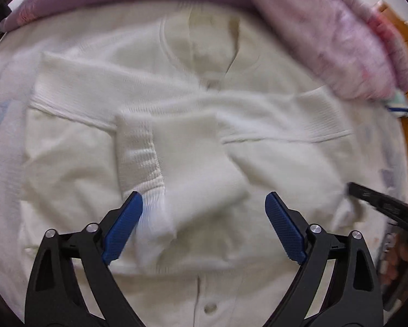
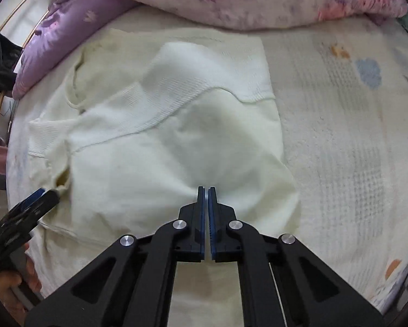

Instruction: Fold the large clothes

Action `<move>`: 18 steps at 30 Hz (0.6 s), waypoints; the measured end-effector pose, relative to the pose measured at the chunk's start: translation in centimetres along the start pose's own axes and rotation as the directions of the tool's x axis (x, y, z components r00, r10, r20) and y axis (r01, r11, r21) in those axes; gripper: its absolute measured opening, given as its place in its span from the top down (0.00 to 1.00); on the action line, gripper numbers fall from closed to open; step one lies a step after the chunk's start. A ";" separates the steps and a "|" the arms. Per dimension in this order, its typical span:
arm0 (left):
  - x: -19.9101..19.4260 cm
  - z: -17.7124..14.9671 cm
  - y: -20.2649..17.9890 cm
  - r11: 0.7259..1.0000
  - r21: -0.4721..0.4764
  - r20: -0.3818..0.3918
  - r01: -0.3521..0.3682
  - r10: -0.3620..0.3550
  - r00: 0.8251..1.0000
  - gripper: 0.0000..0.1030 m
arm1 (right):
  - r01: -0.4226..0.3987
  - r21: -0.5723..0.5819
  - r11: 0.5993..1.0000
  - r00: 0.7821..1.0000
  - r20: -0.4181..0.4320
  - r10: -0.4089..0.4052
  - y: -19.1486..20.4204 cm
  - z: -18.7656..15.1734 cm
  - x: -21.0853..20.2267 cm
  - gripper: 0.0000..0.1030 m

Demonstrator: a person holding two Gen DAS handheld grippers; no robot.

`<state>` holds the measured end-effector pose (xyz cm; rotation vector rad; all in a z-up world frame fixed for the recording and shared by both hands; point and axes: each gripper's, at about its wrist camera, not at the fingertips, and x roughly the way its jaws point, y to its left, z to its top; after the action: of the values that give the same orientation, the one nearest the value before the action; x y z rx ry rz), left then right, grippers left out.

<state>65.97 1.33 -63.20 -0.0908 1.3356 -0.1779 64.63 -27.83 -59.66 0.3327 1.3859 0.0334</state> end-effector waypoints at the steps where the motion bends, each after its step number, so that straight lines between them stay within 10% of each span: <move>1: 1.0 0.0 -0.1 0.999 0.011 -0.020 -0.043 0.043 0.999 0.19 | -0.012 0.001 1.000 1.000 -0.011 0.012 -0.4 0.0 0.4 0.98; 6: -0.2 -0.2 1.7 0.998 -0.003 0.065 -0.060 0.060 0.996 0.39 | -0.068 0.020 0.998 0.998 -0.014 0.068 -1.5 -0.2 0.8 1.00; 14: -6.5 -1.2 12.9 0.940 -0.281 0.150 -0.196 0.244 0.958 0.38 | -0.065 0.037 0.997 0.998 -0.006 0.065 -3.5 -0.5 -1.6 0.99; 18: -7.5 -0.9 16.3 0.908 -0.406 0.167 -0.107 0.188 0.968 0.38 | -0.063 0.012 0.998 0.997 0.054 0.063 -2.6 0.7 -3.7 0.94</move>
<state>64.70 18.75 -58.93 -0.3388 1.1523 0.2294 64.17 -31.26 -56.63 0.3862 1.3228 0.0664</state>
